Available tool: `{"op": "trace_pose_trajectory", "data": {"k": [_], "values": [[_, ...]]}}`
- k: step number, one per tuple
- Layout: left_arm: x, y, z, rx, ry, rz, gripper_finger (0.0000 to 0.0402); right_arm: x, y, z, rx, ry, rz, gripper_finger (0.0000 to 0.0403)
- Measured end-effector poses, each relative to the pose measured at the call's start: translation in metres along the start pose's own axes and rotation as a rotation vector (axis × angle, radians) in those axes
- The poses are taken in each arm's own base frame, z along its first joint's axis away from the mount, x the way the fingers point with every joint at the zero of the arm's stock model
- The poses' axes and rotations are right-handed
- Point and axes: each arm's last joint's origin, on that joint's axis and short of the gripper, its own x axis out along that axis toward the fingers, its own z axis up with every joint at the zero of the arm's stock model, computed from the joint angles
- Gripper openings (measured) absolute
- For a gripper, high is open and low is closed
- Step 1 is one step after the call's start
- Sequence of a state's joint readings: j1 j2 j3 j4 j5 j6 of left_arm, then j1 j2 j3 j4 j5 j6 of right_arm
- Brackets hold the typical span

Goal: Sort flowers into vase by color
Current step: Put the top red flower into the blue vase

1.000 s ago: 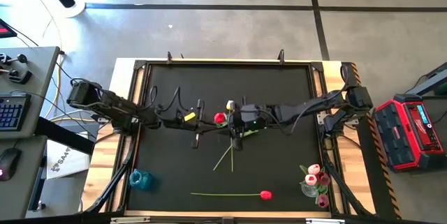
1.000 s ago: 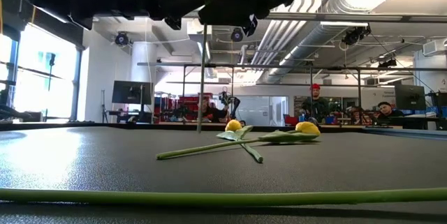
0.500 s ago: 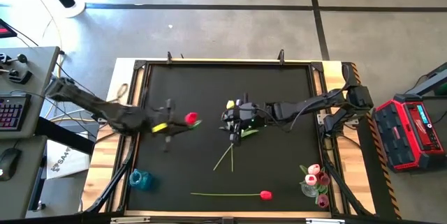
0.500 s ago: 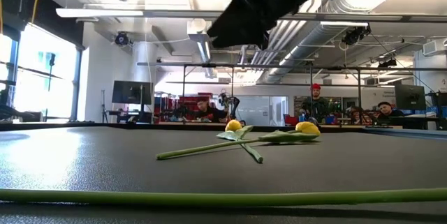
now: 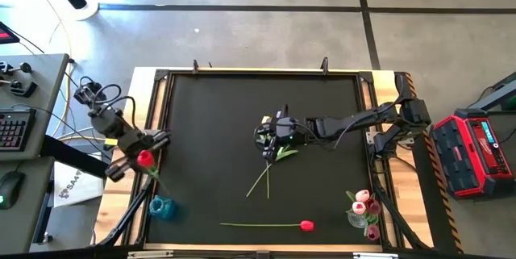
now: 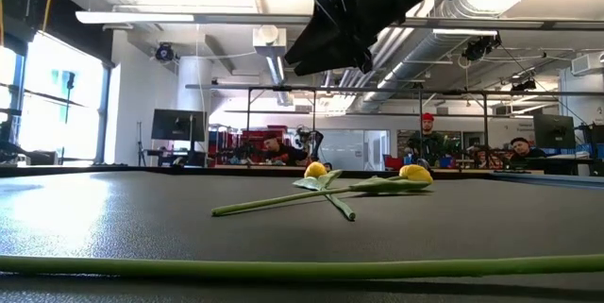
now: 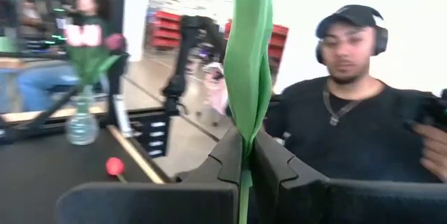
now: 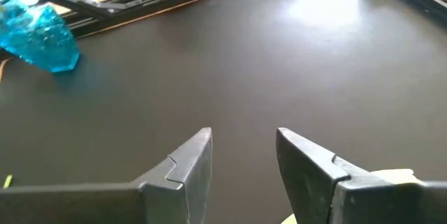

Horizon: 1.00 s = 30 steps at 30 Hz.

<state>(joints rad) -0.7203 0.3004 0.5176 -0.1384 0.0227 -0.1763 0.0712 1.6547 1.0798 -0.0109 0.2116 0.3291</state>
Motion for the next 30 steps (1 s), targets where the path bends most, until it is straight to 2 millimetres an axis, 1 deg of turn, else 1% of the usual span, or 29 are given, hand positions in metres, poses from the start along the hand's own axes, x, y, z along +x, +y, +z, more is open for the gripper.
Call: {"op": "trace_pose_trajectory", "data": {"k": [5, 9, 16, 21, 28, 30], "values": [[-0.014, -0.006, 0.008, 0.018, 0.023, -0.089, 0.0001, 0.0, -0.001, 0.0, 0.045, -0.012, -0.034, 0.0147], [-0.014, -0.009, 0.007, 0.015, 0.046, -0.149, 0.0001, 0.0, -0.001, -0.003, 0.076, -0.009, -0.037, 0.0147], [0.0, -0.016, 0.009, -0.021, 0.049, -0.27, 0.0001, 0.002, -0.005, -0.013, 0.169, -0.011, -0.077, 0.0147], [0.012, -0.017, 0.006, 0.01, 0.079, -0.277, 0.0001, 0.002, -0.005, -0.013, 0.191, -0.012, -0.07, 0.0147], [0.026, -0.017, -0.008, 0.014, 0.209, -0.263, 0.0001, 0.003, -0.004, -0.012, 0.194, -0.017, -0.059, 0.0147], [0.029, -0.017, -0.011, 0.034, 0.234, -0.26, 0.0006, 0.003, -0.002, -0.01, 0.192, -0.02, -0.001, 0.0147]]}}
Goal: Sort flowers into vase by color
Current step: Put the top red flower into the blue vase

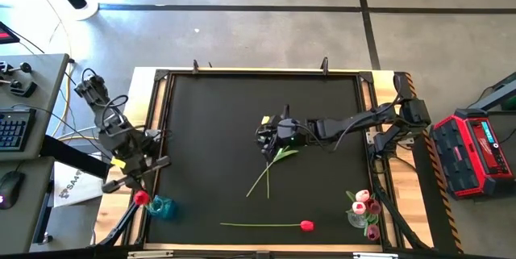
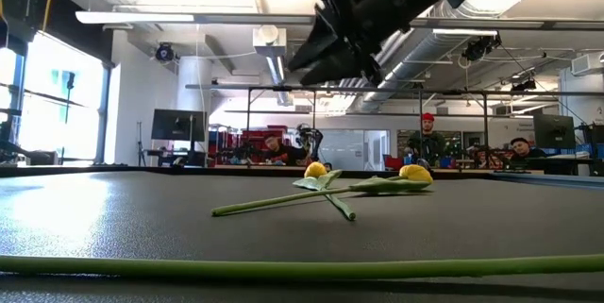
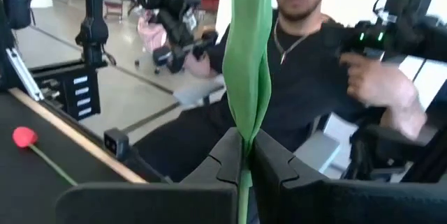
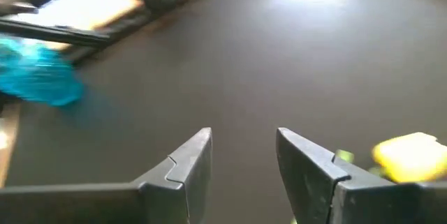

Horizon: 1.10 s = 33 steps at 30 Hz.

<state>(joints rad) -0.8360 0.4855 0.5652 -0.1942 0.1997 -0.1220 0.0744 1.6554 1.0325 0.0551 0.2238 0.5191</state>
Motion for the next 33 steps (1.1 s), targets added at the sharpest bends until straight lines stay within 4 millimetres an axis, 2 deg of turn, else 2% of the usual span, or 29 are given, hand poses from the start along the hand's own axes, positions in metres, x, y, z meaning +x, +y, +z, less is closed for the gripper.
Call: {"op": "trace_pose_trajectory", "data": {"k": [6, 10, 14, 18, 23, 27, 30, 33], "values": [[0.005, 0.001, -0.002, 0.015, 0.023, 0.007, 0.0066, -0.001, 0.009, 0.008, 0.008, -0.043, 0.155, 0.0158], [0.005, 0.002, -0.004, -0.019, 0.048, 0.025, 0.0116, 0.0, 0.005, 0.005, 0.116, -0.024, 0.092, 0.0181], [0.005, 0.005, -0.004, -0.062, 0.032, 0.133, 0.0147, 0.005, 0.0, -0.005, 0.137, 0.022, 0.01, 0.0203], [0.002, 0.006, -0.001, -0.062, 0.018, 0.171, 0.0151, 0.017, -0.003, -0.014, 0.175, 0.035, -0.04, 0.0218], [-0.013, 0.003, 0.025, -0.049, -0.062, 0.289, 0.0149, 0.034, -0.019, -0.024, 0.26, 0.068, -0.13, 0.022], [-0.027, 0.003, 0.04, -0.033, -0.095, 0.45, 0.0149, 0.038, -0.031, -0.031, 0.295, 0.106, -0.225, 0.0208], [-0.034, 0.006, 0.039, -0.022, -0.079, 0.6, 0.0149, 0.038, -0.041, -0.034, 0.289, 0.105, -0.342, 0.0198], [-0.039, 0.01, 0.032, -0.014, -0.028, 0.757, 0.0149, 0.039, -0.049, -0.03, 0.299, 0.098, -0.369, 0.019]]}}
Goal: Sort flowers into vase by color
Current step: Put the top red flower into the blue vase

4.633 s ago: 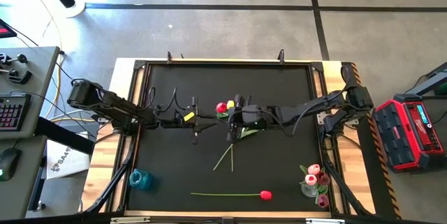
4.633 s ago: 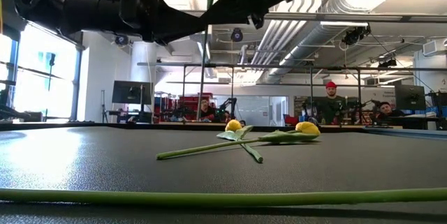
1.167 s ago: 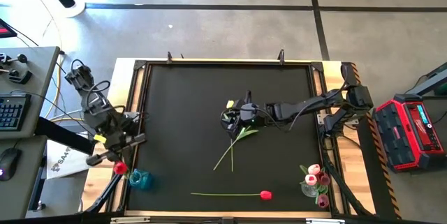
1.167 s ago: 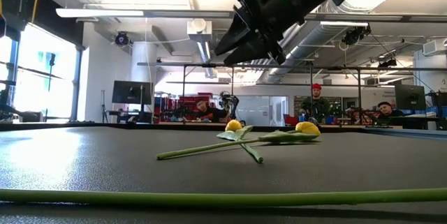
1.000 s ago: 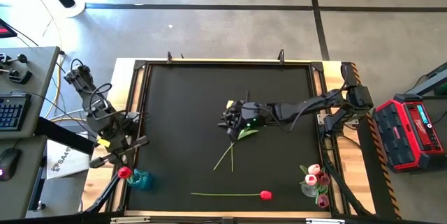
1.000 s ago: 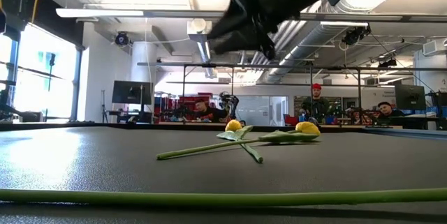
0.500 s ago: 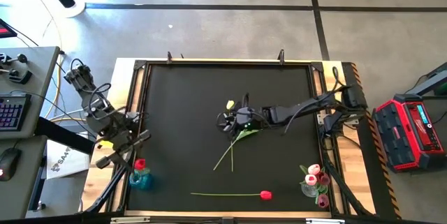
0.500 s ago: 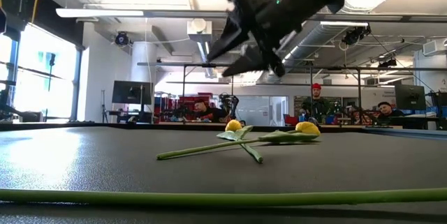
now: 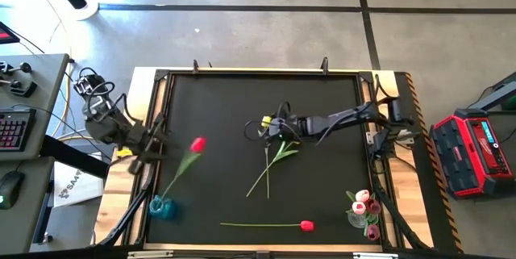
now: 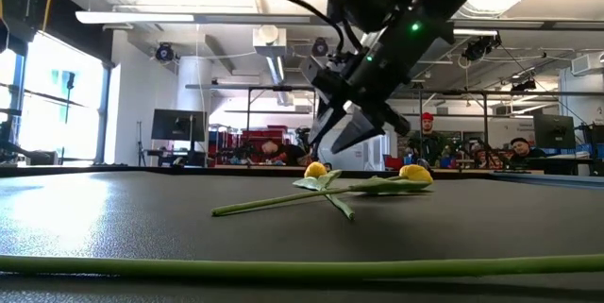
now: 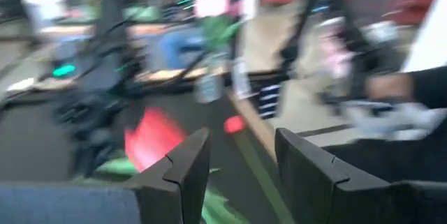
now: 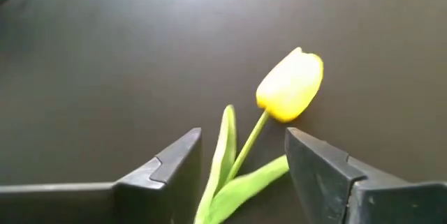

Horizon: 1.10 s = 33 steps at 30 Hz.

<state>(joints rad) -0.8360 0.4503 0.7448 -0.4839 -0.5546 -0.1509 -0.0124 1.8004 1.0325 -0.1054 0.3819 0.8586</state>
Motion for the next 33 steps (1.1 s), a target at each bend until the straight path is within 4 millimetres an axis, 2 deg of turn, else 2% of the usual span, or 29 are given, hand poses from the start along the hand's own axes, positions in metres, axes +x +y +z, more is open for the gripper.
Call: {"op": "trace_pose_trajectory", "data": {"k": [6, 12, 16, 26, 33], "values": [[-0.001, 0.009, -0.011, -0.041, 0.063, 0.249, 0.0149, 0.007, -0.007, 0.009, 0.016, -0.011, 0.0, 0.0177], [-0.001, 0.013, -0.013, -0.072, 0.061, 0.324, 0.0149, 0.024, -0.01, -0.004, 0.012, 0.061, -0.004, 0.0153], [-0.001, 0.015, -0.012, -0.06, 0.055, 0.355, 0.0149, 0.025, -0.005, -0.013, -0.007, 0.074, 0.008, 0.0135], [0.0, 0.014, -0.011, -0.054, 0.048, 0.323, 0.0149, 0.024, 0.0, -0.013, -0.013, 0.081, 0.062, 0.0128], [0.0, 0.008, -0.013, -0.117, 0.114, 0.103, 0.0149, 0.011, 0.037, -0.009, -0.114, -0.036, 0.421, 0.0128]]}}
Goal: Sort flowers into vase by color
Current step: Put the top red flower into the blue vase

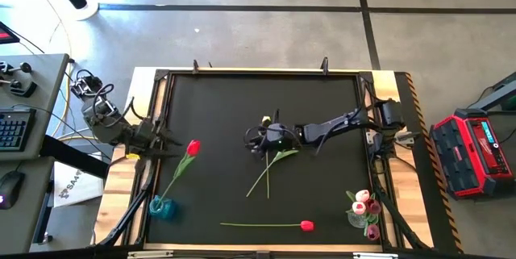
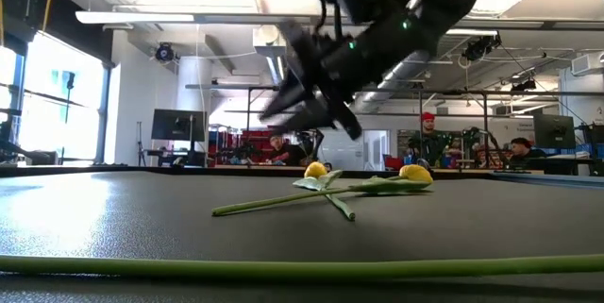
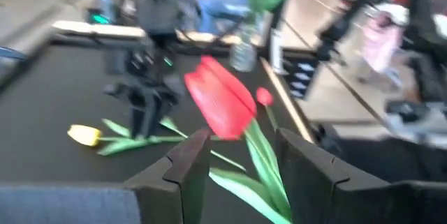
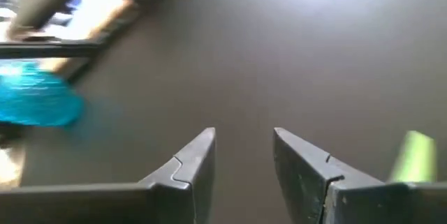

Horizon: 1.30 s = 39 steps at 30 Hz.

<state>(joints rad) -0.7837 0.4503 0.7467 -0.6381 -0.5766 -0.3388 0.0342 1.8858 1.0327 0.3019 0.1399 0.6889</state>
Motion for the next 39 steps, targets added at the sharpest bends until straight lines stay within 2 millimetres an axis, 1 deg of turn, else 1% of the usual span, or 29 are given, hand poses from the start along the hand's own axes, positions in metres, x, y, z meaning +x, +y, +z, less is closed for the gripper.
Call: {"op": "trace_pose_trajectory", "data": {"k": [3, 7, 9, 11, 16, 20, 24, 29, 31, 36, 39], "values": [[0.002, -0.001, -0.003, -0.008, 0.044, -0.019, 0.0149, -0.001, 0.008, 0.0, -0.016, -0.027, 0.061, 0.0128], [0.007, -0.003, -0.011, -0.038, 0.136, -0.009, 0.0149, -0.002, 0.011, -0.003, -0.023, -0.01, 0.059, 0.0128], [0.009, -0.004, -0.015, -0.04, 0.202, -0.033, 0.0153, -0.002, 0.012, -0.006, -0.022, 0.003, 0.053, 0.0128], [0.012, -0.007, -0.017, -0.056, 0.233, -0.055, 0.0158, -0.002, 0.012, -0.009, -0.023, 0.022, 0.043, 0.0128], [0.014, -0.01, -0.015, -0.096, 0.23, -0.076, 0.0176, -0.003, 0.014, -0.014, -0.02, 0.038, 0.024, 0.0128], [0.014, -0.01, -0.015, -0.122, 0.24, -0.083, 0.0181, -0.003, 0.014, -0.014, -0.021, 0.034, 0.013, 0.0128], [0.013, -0.009, -0.019, -0.21, 0.274, -0.057, 0.0182, -0.003, 0.013, -0.015, -0.023, 0.043, 0.006, 0.0128], [0.011, -0.004, -0.026, -0.394, 0.34, 0.028, 0.0182, -0.003, 0.012, -0.017, -0.027, 0.062, -0.01, 0.0128], [0.01, -0.005, -0.027, -0.431, 0.376, 0.007, 0.0182, -0.003, 0.012, -0.018, -0.028, 0.066, -0.013, 0.0128], [0.009, -0.014, -0.028, -0.45, 0.469, -0.151, 0.0182, -0.004, 0.014, -0.021, -0.036, 0.075, -0.016, 0.0128], [0.009, -0.016, -0.029, -0.432, 0.479, -0.157, 0.0182, -0.005, 0.016, -0.023, -0.043, 0.076, -0.016, 0.0128]]}}
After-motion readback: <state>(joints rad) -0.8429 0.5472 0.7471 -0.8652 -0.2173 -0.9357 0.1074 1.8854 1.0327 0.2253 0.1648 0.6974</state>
